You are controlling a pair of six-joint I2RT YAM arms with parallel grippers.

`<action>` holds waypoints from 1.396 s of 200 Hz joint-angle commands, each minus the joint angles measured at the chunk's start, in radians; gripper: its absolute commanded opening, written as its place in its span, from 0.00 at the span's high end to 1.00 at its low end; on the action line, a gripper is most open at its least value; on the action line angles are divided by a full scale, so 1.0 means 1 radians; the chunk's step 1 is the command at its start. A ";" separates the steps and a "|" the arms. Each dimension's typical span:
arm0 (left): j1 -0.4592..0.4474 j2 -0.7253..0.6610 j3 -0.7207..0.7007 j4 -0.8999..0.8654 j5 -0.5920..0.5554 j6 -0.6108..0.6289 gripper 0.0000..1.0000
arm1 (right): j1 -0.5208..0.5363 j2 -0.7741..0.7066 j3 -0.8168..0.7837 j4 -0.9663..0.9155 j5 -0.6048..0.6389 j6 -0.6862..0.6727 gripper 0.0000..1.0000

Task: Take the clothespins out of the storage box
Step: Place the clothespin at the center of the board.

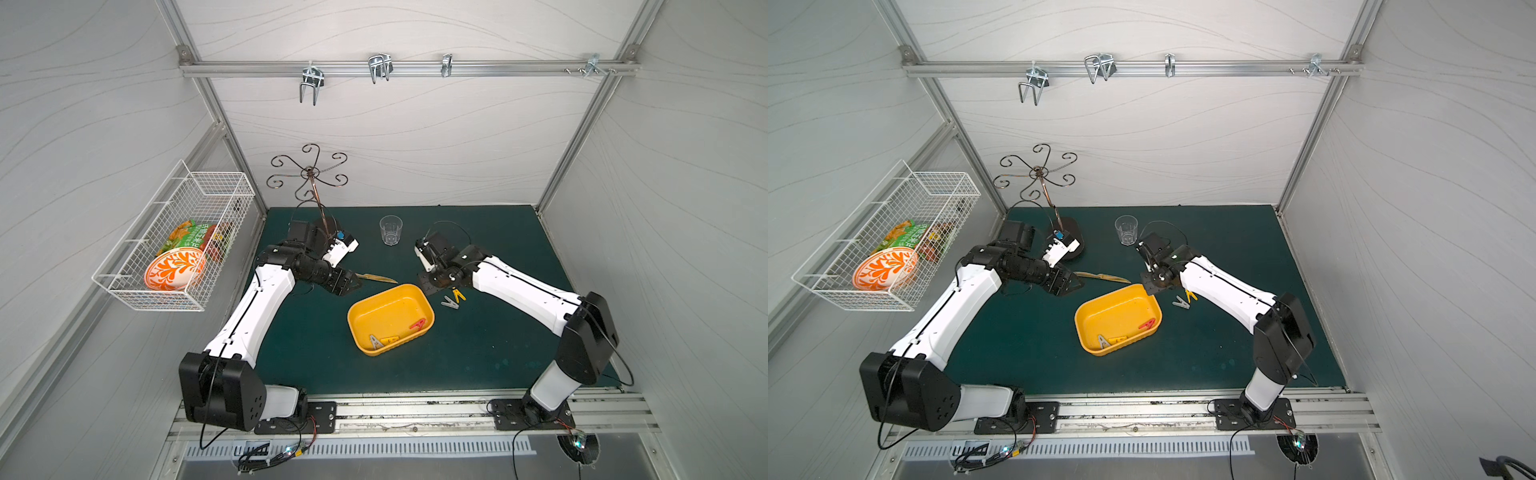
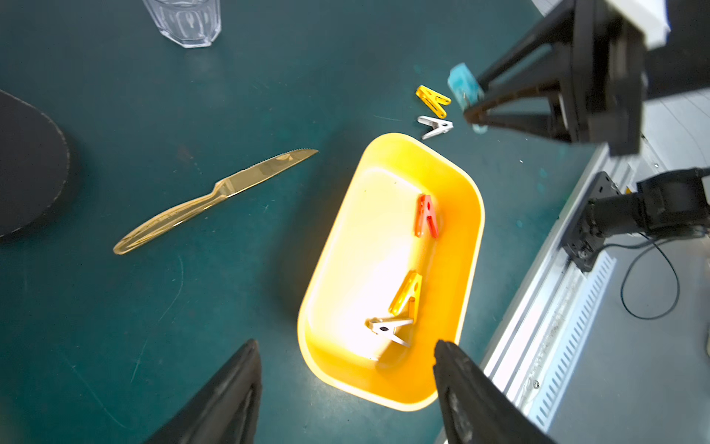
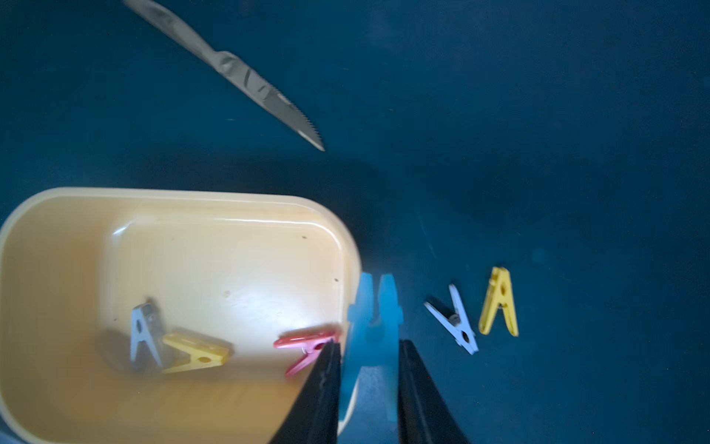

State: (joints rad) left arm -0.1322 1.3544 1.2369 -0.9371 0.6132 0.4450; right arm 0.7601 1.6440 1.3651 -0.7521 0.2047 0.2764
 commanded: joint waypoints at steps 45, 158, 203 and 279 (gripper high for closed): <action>-0.125 -0.014 0.016 -0.121 -0.004 0.164 0.27 | -0.151 0.007 -0.205 0.036 -0.055 0.139 0.72; -0.167 0.006 -0.011 -0.164 0.009 0.302 0.31 | -0.176 0.042 -0.337 0.155 -0.043 0.168 0.64; -0.173 0.016 -0.004 -0.181 0.037 0.328 0.32 | -0.176 -0.012 -0.322 0.109 -0.037 0.147 0.54; -0.261 0.035 -0.024 -0.138 -0.013 0.445 0.41 | -0.072 -0.124 -0.122 0.009 -0.260 -0.135 0.52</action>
State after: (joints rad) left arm -0.3714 1.3670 1.2156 -1.0992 0.6132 0.8211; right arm 0.6346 1.5482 1.1885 -0.6979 0.1009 0.2955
